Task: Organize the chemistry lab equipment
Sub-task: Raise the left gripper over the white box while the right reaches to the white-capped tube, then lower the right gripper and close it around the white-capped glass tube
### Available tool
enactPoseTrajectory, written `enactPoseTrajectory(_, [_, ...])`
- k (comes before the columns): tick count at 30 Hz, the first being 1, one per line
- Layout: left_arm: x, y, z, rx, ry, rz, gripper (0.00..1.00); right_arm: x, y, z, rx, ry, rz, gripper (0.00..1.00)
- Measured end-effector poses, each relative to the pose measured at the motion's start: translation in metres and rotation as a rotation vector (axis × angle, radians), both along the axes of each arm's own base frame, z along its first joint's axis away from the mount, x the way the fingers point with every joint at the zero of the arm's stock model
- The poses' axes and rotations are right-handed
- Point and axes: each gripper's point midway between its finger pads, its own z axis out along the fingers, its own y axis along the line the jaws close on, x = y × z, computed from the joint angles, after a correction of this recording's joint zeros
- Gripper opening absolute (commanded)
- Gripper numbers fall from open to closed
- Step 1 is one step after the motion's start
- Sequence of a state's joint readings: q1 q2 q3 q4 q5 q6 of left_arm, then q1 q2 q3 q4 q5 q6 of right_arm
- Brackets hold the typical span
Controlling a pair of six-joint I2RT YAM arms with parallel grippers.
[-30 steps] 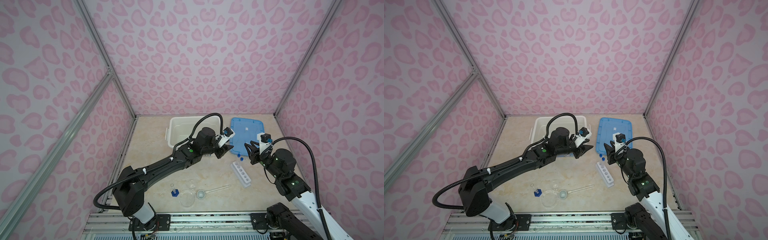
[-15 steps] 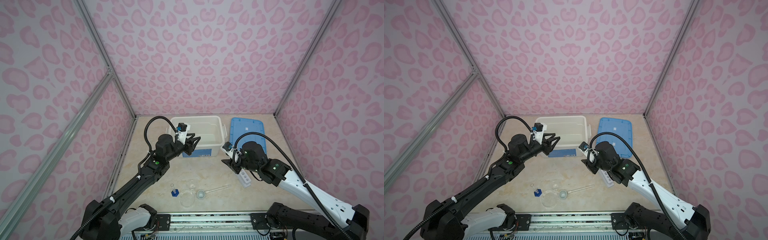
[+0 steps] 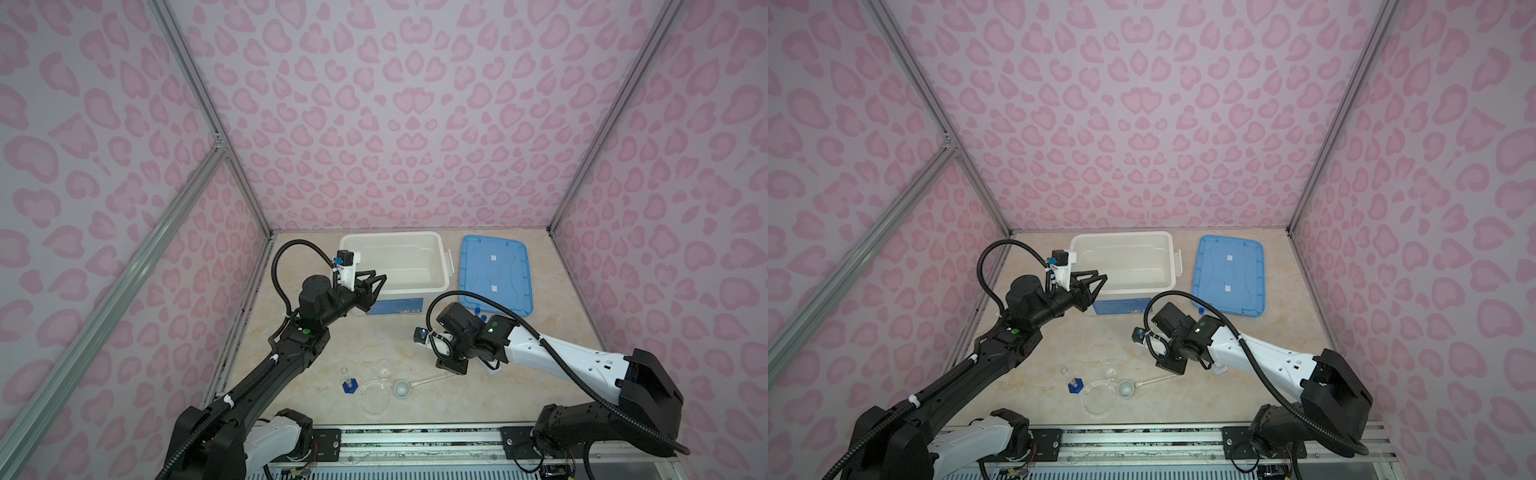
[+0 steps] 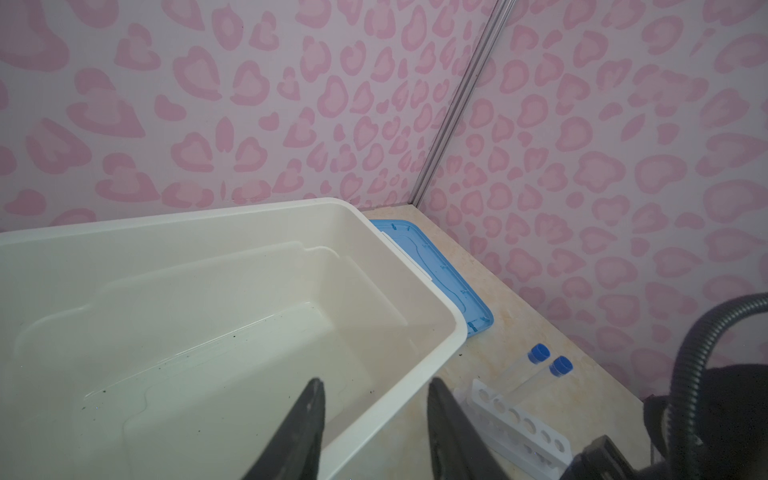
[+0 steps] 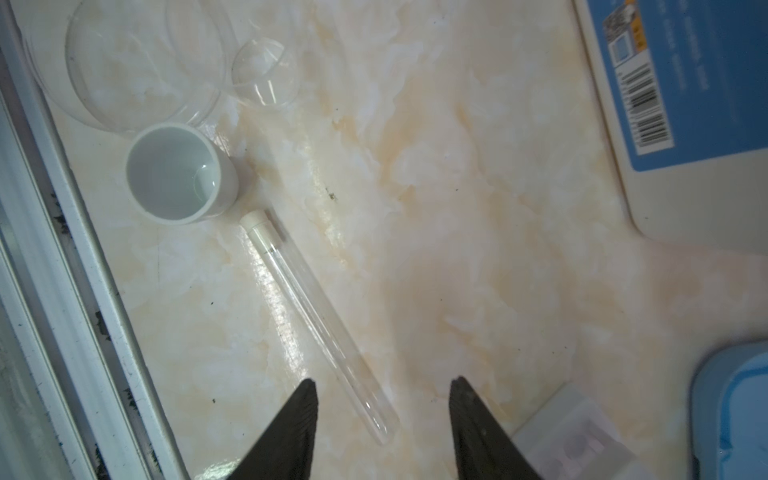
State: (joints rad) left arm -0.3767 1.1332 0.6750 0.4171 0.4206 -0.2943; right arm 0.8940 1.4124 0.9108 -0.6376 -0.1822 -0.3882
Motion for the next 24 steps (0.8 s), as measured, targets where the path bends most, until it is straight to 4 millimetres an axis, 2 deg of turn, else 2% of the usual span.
enactPoseTrajectory(3, [0.0,0.0,0.001,-0.001,-0.003,0.0,0.43,-0.008,-0.003,-0.014,-0.039,0.028,0.021,0.51])
enactPoseTrajectory(10, [0.002,0.001,-0.002,0.006,0.0,0.003,0.43,-0.024,-0.003,-0.033,-0.084,0.062,0.069,0.48])
enactPoseTrajectory(24, [0.007,-0.002,-0.004,0.01,0.009,-0.001,0.43,-0.022,0.009,-0.055,-0.08,0.071,0.09,0.46])
